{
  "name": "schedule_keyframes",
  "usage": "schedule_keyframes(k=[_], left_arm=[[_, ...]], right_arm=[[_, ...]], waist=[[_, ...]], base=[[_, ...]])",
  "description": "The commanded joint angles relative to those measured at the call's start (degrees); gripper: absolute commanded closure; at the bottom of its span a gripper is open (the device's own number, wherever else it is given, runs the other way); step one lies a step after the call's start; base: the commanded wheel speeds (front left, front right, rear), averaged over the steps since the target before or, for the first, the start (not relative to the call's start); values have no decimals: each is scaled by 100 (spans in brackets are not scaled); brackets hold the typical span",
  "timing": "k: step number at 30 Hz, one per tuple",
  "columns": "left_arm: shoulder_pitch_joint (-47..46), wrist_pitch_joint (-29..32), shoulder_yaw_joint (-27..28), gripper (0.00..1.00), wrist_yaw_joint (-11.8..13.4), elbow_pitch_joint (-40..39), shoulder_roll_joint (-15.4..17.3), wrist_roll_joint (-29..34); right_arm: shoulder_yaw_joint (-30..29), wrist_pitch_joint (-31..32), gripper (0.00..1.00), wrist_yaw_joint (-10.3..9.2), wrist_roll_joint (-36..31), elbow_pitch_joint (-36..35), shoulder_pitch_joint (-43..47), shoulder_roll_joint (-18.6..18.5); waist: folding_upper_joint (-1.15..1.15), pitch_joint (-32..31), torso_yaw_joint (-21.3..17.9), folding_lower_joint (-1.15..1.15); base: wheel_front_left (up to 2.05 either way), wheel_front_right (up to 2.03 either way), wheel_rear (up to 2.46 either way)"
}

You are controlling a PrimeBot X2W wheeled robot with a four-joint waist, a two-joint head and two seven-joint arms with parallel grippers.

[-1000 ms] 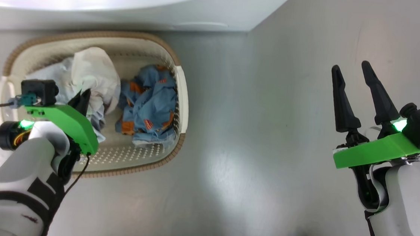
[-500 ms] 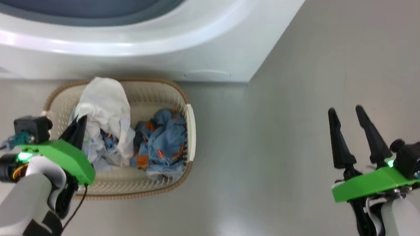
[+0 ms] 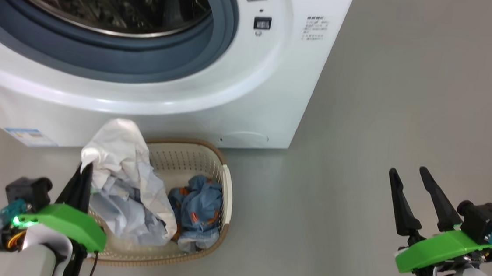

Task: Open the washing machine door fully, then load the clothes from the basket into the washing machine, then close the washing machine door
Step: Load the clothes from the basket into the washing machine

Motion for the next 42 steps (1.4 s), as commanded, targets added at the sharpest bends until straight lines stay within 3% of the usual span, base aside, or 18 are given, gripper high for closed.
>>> schedule_keyframes(k=[1,18,26,42], left_arm=[[148,-61,286,100,-9,-271,166,97],[1352,-61,965,100,-9,-1958,-12,615],[1961,-61,1326,100,-9,-2593,-259,767],[2074,-61,1556,100,-9,-2891,-553,885]], right_arm=[[76,-28,0,9,80,-99,151,-91],[-181,-28,0,9,36,-207,587,-191],[-277,-28,0,9,14,-302,749,-177],[-332,-28,0,9,-4,-347,710,-123]], waist=[[0,-356,7,0],[0,-921,26,0],[0,-1014,-3,0],[0,-879,-40,0]], base=[[0,0,0],[0,0,0],[0,0,0],[0,0,0]])
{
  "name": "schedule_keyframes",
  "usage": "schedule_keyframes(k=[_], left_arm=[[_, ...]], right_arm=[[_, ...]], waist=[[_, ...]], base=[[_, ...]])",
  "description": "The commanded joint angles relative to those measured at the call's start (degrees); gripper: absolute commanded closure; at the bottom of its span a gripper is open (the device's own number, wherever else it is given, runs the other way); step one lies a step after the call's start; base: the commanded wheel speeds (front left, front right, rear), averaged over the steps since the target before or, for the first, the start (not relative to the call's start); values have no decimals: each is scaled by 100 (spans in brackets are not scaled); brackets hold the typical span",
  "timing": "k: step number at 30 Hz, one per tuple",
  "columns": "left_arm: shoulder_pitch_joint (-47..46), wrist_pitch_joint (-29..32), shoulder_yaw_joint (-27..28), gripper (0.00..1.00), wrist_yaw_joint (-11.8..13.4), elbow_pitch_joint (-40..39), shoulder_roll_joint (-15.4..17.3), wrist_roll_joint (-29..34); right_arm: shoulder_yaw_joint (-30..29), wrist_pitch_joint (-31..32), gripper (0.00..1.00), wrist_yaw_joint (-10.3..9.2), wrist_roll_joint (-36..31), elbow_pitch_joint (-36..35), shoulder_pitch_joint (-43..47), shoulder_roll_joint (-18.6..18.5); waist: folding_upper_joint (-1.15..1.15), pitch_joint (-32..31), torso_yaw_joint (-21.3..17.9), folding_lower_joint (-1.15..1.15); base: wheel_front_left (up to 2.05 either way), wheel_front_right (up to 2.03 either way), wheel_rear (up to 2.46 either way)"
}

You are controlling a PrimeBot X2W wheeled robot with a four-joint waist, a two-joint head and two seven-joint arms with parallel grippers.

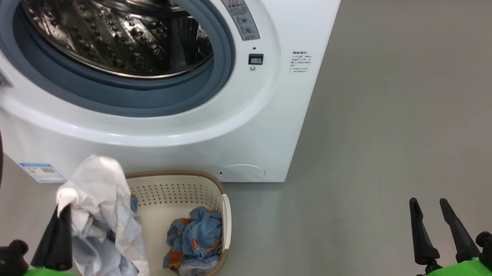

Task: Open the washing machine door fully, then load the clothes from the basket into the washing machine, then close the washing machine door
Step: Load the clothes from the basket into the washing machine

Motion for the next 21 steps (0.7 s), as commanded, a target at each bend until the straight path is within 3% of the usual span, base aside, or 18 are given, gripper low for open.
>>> schedule_keyframes(k=[1,8,21], left_arm=[[-267,-60,211,100,-9,-139,58,59],[-725,-60,95,100,-9,-40,83,-44],[-2495,-60,28,100,-9,397,339,-24]], right_arm=[[108,-28,0,9,-35,-160,-65,-46],[126,-28,0,9,-45,-179,-122,2],[238,-28,0,9,-37,-208,-354,126]], waist=[[0,50,-11,0],[0,191,-30,0],[0,606,-189,0]], base=[[0,0,0],[0,0,0],[0,0,0]])
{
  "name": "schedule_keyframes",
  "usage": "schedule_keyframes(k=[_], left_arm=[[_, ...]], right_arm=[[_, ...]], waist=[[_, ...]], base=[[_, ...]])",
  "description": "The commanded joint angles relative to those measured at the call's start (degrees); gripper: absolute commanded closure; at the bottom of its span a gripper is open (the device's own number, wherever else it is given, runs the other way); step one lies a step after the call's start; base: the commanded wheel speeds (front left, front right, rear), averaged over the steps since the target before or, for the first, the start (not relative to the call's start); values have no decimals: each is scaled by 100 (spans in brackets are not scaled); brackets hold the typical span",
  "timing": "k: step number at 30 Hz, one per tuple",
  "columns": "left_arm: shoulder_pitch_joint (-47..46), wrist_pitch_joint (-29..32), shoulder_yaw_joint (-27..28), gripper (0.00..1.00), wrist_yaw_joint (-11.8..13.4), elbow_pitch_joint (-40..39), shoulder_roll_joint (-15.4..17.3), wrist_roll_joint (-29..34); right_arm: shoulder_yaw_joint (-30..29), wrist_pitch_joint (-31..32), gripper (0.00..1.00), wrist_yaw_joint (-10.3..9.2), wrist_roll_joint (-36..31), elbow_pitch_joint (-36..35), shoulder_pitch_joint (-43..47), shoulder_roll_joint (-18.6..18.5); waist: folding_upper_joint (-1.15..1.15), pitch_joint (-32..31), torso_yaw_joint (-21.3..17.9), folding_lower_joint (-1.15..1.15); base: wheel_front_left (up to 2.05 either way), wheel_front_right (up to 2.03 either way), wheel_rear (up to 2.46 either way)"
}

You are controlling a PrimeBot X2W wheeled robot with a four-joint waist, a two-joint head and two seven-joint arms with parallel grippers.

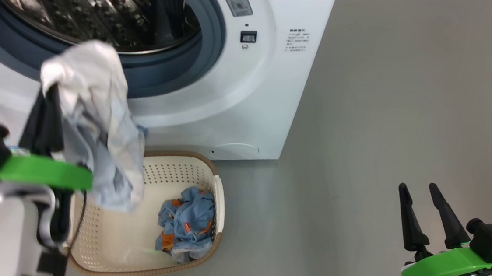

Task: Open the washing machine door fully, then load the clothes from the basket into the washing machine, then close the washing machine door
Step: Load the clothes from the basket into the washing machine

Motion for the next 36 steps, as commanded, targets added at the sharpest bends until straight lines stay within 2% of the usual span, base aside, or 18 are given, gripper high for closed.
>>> schedule_keyframes(k=[1,7,22,36], left_arm=[[-324,-37,186,100,-9,-4,219,51],[-1173,-37,190,100,-9,785,332,159],[-3103,-37,214,100,2,3358,581,451],[-4555,-36,-46,100,5,5182,913,674]], right_arm=[[154,-28,0,9,1,-138,-110,-19],[272,-28,0,9,11,-143,-268,57],[493,-28,0,9,54,-187,-712,200],[643,-28,0,9,92,-230,-1019,356]], waist=[[0,96,-70,0],[0,331,-226,0],[0,1042,-567,0],[0,1626,-912,0]], base=[[0,0,0],[0,0,0],[0,0,0],[0,0,0]])
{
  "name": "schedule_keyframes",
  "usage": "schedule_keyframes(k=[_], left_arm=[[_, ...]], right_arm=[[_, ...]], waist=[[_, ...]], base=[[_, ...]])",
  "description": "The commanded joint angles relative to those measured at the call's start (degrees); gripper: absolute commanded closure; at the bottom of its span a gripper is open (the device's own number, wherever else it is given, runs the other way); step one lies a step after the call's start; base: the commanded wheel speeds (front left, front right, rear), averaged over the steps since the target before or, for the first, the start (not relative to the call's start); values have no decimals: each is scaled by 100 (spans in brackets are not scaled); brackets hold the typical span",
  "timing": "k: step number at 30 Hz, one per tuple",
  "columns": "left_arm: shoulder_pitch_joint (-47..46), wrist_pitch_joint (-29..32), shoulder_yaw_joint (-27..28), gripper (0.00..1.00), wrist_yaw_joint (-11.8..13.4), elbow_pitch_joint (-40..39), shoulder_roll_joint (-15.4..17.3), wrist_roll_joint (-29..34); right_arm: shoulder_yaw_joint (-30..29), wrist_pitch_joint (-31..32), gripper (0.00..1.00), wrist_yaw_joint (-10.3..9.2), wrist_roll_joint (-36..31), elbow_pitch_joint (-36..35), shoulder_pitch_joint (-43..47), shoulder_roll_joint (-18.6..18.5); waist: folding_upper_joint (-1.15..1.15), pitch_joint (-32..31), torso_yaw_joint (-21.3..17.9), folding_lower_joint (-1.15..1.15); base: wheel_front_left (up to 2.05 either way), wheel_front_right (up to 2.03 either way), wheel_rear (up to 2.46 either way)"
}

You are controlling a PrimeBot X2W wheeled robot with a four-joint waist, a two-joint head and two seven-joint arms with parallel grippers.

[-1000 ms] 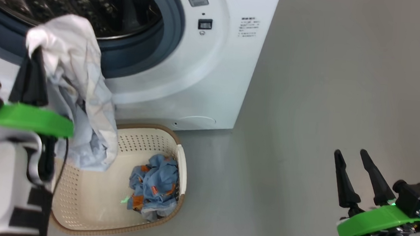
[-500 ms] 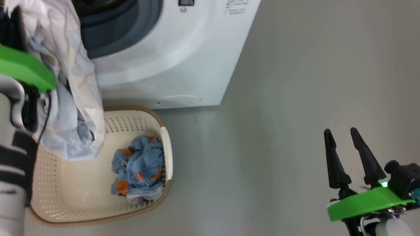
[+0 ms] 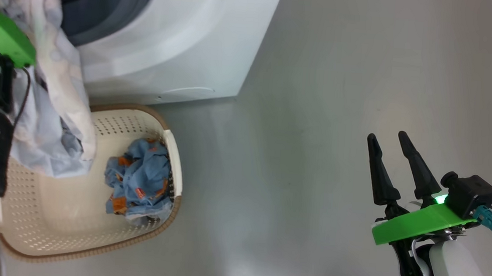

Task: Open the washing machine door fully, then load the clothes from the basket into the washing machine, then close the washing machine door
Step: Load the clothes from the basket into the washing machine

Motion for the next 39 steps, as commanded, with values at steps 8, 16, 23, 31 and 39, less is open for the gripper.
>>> schedule_keyframes(k=[8,16,23,31,39], left_arm=[[-546,-35,57,100,137,-337,436,56],[-506,-35,336,100,296,-2160,594,246],[-150,-36,468,100,238,-1953,472,362],[-346,-36,290,85,140,-696,486,439],[-602,-36,137,0,116,-21,505,485]], right_arm=[[170,-28,0,9,61,-171,-144,71],[174,-28,0,9,77,-215,-264,128],[176,-28,0,9,77,-199,-277,151],[209,-28,0,9,85,-162,-239,165],[220,-28,0,9,89,-143,-217,132]], waist=[[0,295,-187,0],[0,496,-257,0],[0,519,-263,0],[0,441,-234,0],[0,369,-176,0]], base=[[0,0,0],[0,0,0],[0,0,0],[0,0,0],[0,0,0]])
